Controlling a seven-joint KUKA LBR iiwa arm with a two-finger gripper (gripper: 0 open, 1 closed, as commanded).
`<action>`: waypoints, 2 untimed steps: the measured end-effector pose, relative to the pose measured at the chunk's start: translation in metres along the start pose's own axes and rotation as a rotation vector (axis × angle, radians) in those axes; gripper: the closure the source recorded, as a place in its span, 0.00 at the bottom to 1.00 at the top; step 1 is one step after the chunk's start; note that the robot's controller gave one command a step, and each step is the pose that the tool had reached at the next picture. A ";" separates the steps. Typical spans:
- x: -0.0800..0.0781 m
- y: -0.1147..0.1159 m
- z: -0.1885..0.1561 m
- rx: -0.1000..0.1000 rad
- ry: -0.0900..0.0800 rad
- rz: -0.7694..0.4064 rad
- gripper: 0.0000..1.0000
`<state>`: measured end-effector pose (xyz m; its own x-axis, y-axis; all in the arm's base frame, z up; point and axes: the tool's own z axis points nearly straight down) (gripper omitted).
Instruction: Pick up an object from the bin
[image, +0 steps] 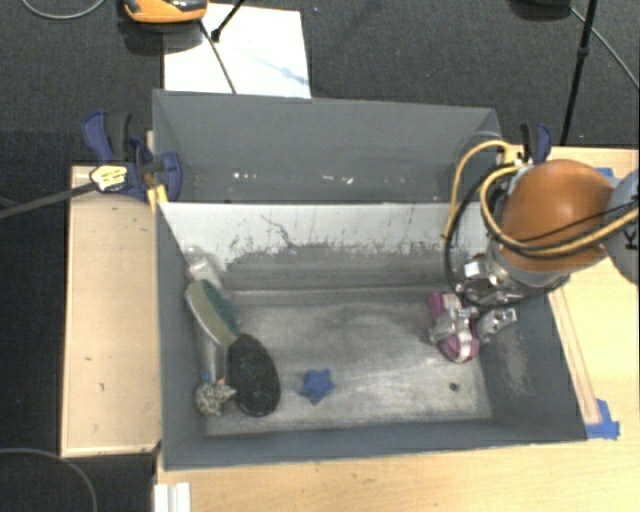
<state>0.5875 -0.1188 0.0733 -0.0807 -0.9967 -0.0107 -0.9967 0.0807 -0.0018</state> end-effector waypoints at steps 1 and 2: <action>-0.041 0.033 0.000 0.006 0.011 -0.287 1.00; -0.036 0.031 -0.154 0.004 0.011 -0.414 1.00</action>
Offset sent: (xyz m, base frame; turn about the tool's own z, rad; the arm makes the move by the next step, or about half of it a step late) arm -0.0329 0.0433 -0.0033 -0.2898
